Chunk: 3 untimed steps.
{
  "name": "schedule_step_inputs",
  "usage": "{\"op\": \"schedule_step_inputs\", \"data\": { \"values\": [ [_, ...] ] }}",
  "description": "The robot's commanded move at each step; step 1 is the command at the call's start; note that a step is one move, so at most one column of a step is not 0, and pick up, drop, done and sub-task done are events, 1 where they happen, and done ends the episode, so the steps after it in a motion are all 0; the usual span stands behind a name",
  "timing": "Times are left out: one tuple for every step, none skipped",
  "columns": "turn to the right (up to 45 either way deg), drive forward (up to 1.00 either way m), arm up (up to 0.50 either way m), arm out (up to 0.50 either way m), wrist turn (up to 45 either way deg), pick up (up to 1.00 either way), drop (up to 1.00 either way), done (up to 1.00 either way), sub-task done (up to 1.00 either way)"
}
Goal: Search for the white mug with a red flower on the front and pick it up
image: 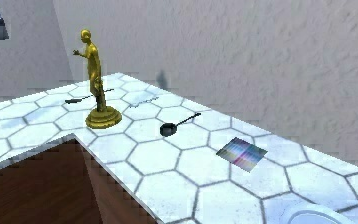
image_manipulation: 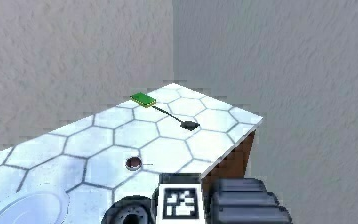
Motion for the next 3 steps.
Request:
{"op": "schedule_step_inputs", "data": {
  "values": [
    [0.0, 0.0, 0.0, 0.16, 0.0, 0.0, 0.0, 0.0, 0.0],
    [0.0, 0.0, 0.0, 0.0, 45.0, 0.0, 0.0, 0.0, 0.0],
    [0.0, 0.0, 0.0, 0.0, 45.0, 0.0, 0.0, 0.0, 0.0]
  ]
}}
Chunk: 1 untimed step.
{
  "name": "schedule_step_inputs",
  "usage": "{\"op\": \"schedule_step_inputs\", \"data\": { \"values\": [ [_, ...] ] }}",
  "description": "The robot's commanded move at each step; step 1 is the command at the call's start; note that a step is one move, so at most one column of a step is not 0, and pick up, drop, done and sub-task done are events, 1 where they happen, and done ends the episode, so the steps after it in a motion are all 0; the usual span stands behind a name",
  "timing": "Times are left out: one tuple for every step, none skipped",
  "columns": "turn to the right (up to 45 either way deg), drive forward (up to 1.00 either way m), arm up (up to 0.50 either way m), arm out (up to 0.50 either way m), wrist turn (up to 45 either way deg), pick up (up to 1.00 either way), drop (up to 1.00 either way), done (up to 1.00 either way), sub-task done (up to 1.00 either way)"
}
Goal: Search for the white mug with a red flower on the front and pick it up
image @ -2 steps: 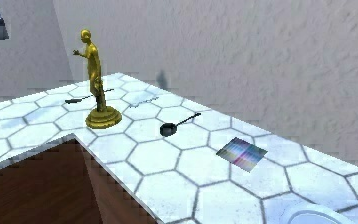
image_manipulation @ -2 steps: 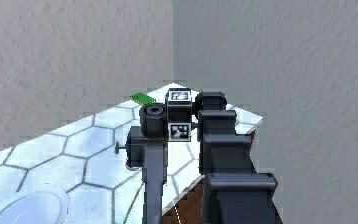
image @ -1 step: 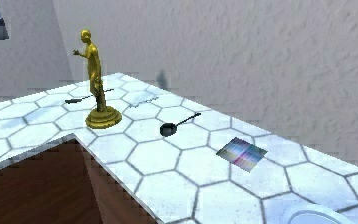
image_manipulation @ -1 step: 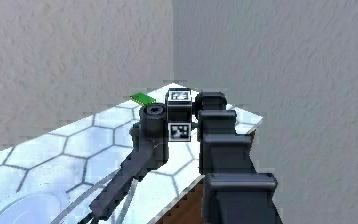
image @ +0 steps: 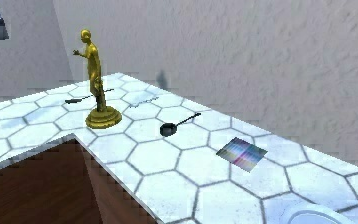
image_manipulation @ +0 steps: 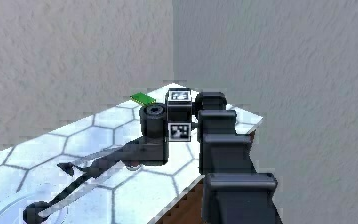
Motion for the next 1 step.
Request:
{"op": "schedule_step_inputs", "data": {
  "values": [
    [0.0, 0.0, 0.0, 0.0, 45.0, 0.0, 0.0, 0.0, 0.0]
  ]
}}
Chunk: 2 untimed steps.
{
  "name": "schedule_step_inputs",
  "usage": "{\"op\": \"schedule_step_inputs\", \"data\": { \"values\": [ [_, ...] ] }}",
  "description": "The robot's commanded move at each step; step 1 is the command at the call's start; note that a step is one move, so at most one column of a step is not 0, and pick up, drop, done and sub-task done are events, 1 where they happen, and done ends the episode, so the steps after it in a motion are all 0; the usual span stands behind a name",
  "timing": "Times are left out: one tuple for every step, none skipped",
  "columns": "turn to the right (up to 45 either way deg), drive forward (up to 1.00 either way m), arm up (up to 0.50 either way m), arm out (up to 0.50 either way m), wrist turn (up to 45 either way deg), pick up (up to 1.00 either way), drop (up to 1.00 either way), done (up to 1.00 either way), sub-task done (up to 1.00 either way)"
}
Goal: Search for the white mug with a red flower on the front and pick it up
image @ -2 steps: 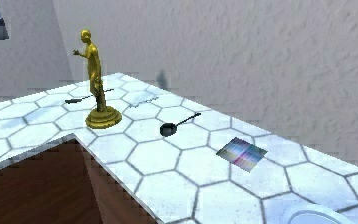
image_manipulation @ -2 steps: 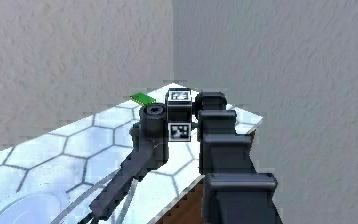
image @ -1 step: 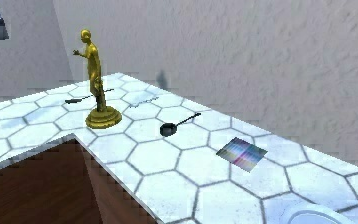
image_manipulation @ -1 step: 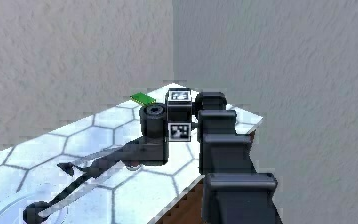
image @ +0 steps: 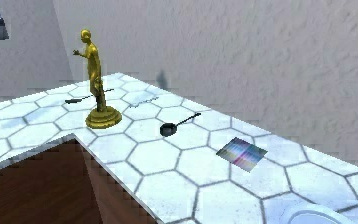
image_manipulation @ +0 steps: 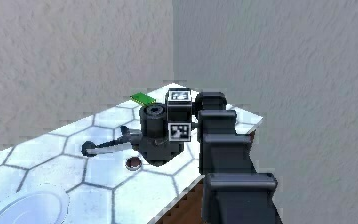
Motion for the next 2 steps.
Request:
{"op": "schedule_step_inputs", "data": {
  "values": [
    [0.0, 0.0, 0.0, 0.0, 33.0, 0.0, 0.0, 0.0, 0.0],
    [0.0, 0.0, -0.1, 0.0, 0.0, 0.0, 0.0, 0.0, 0.0]
  ]
}}
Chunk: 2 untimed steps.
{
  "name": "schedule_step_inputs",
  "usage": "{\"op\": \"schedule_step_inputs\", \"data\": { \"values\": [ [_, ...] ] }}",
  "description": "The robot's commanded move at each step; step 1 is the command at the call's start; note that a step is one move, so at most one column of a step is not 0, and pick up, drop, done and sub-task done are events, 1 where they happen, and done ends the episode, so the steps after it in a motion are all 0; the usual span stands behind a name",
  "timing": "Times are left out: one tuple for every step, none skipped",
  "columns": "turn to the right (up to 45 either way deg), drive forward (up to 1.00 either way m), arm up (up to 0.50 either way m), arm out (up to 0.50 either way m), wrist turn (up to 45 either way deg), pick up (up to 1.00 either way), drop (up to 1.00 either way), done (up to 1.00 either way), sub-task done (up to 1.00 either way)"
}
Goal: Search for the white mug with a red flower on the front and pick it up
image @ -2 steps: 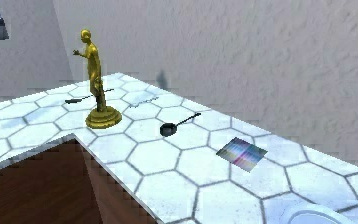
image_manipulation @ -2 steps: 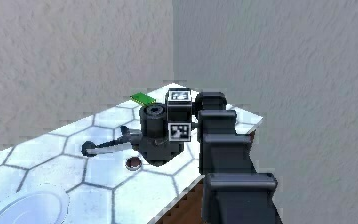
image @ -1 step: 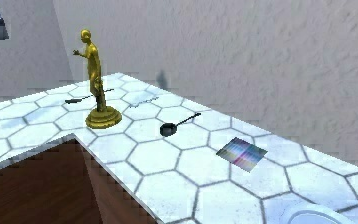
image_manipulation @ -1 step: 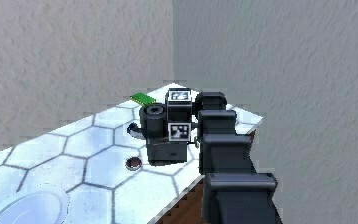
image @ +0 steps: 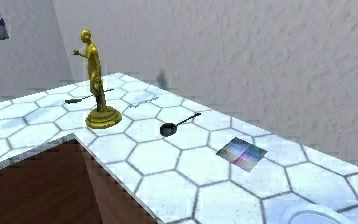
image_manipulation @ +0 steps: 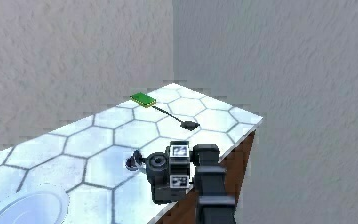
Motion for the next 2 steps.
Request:
{"op": "schedule_step_inputs", "data": {
  "values": [
    [0.0, 0.0, 0.0, 0.0, 0.0, 1.0, 0.0, 0.0, 0.0],
    [0.0, 0.0, 0.1, 0.0, 0.0, 0.0, 0.0, 0.0, 0.0]
  ]
}}
